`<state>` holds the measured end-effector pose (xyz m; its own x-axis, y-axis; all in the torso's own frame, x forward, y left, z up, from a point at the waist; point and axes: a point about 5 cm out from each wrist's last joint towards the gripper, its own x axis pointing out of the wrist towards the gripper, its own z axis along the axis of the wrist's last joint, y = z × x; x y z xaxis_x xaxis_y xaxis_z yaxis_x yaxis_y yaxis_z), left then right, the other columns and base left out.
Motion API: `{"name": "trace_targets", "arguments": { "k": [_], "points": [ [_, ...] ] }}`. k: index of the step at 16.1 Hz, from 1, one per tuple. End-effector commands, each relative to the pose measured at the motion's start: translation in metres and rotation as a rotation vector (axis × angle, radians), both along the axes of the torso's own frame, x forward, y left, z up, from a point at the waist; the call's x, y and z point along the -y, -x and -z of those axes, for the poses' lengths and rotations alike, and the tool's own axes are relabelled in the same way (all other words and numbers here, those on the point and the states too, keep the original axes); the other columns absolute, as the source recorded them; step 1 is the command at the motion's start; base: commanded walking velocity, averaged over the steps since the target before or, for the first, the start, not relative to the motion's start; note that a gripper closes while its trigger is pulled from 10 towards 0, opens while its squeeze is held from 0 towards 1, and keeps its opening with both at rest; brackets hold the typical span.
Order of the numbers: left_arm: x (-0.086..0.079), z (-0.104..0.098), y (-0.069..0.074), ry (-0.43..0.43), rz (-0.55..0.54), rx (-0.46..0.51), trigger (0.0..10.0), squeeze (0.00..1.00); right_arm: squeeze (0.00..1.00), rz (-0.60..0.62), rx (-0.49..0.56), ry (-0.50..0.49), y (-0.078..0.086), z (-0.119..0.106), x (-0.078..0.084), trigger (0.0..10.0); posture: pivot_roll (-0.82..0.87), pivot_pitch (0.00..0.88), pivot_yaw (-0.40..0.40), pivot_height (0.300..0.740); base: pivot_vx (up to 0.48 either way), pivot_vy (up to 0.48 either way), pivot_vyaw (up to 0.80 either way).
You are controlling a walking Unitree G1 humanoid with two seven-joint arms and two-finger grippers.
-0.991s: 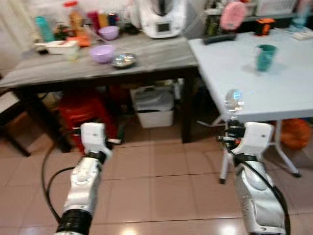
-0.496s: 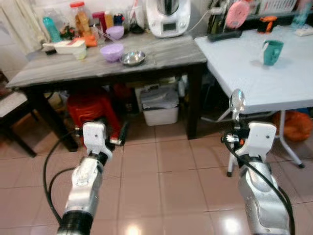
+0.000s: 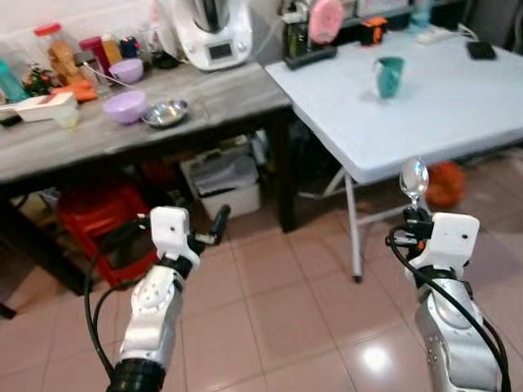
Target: Setting the table
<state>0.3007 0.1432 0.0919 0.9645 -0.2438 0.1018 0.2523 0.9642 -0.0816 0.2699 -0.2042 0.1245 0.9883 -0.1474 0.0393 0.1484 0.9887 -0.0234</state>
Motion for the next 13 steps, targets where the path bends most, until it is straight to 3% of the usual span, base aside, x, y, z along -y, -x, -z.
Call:
{"name": "trace_targets", "arguments": {
  "k": [1,4,11,13],
  "points": [
    [-0.0181,0.0041,0.0026,-0.023,-0.047,-0.022,10.0,0.00,0.00,-0.056,0.038,-0.019,-0.0046,-0.0080,-0.0160,10.0,-0.10,0.000,0.114,0.740,0.352,0.000,0.00],
    [-0.0170,0.0036,0.0031,-0.022,-0.049,-0.024,10.0,0.00,0.00,-0.063,0.043,-0.016,-0.0055,-0.0088,-0.0163,10.0,-0.10,0.000,0.115,0.740,0.337,0.000,0.47],
    [-0.0135,0.0053,0.0057,-0.015,-0.028,-0.034,10.0,0.00,0.00,-0.046,0.036,-0.050,-0.0045,-0.0068,-0.0171,10.0,-0.10,0.000,0.120,0.740,0.322,0.000,0.00],
    [-0.0114,0.0062,0.0065,-0.012,-0.021,-0.038,10.0,0.00,0.00,-0.044,0.030,-0.048,-0.0045,-0.0061,-0.0165,10.0,-0.10,0.000,0.122,0.740,0.326,0.000,-0.80]
  ]
}}
